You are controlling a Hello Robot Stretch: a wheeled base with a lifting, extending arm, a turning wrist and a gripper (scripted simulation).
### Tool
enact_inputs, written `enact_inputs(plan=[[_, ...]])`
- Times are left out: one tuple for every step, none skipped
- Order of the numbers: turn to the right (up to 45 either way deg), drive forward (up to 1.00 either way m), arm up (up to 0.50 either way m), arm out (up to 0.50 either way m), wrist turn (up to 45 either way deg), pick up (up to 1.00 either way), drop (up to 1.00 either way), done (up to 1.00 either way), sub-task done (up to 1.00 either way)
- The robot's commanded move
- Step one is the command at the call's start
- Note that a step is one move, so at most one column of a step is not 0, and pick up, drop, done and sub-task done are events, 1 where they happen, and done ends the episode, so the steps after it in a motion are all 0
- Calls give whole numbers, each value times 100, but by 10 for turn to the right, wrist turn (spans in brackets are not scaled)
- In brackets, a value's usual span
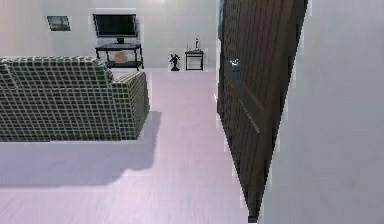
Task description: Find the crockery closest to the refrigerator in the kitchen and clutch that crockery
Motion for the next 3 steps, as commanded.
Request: enact_inputs(plan=[[-30,0,0,0,0,0,0,0,0],[0,25,0,0,0,0,0,0,0],[-450,0,0,0,0,0,0,0,0]])
